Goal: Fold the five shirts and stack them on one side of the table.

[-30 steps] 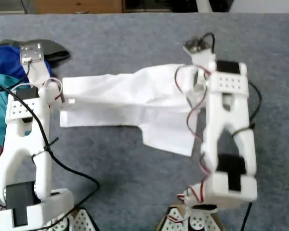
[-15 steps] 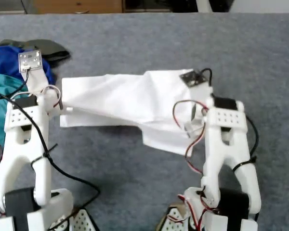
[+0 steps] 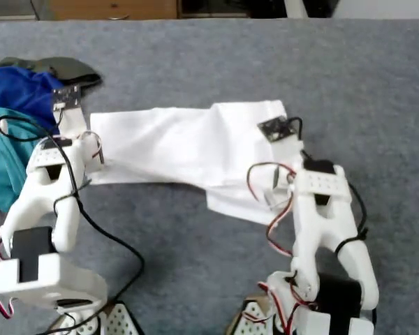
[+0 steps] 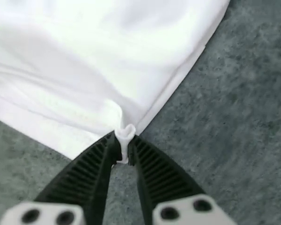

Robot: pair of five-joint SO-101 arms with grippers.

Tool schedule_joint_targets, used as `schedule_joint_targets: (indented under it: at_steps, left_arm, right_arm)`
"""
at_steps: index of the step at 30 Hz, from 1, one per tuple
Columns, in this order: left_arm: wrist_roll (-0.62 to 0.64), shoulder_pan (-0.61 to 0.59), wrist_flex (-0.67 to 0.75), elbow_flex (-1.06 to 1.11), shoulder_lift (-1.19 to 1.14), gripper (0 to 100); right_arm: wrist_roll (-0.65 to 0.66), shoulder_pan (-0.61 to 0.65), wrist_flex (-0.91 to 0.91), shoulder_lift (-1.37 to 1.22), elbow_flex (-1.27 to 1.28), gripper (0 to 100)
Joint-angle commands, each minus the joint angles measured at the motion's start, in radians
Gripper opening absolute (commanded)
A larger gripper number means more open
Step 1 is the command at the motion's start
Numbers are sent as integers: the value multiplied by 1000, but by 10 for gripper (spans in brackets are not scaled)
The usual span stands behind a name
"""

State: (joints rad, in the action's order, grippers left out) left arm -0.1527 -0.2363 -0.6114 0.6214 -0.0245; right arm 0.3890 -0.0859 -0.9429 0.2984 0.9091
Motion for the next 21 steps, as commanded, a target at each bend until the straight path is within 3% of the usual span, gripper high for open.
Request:
schedule_joint_targets:
  at_steps: [1,6,10,17,21]
  left_arm:
    - [-2,-6,-6,-112,1,19]
    - [0,-26,-150,-344,-8,19]
    - [-2,-15,-158,-446,-22,19]
    - [48,23,-176,-680,-211,19]
    - [69,3,-282,-921,-315,19]
  right_arm:
    - [3,-53,40,39,-28,2]
    - [9,-124,35,39,-176,3]
    - [11,-101,43,13,-294,3]
    - [-63,-76,35,-280,-611,3]
    - [-101,-77,-55,-449,-865,3]
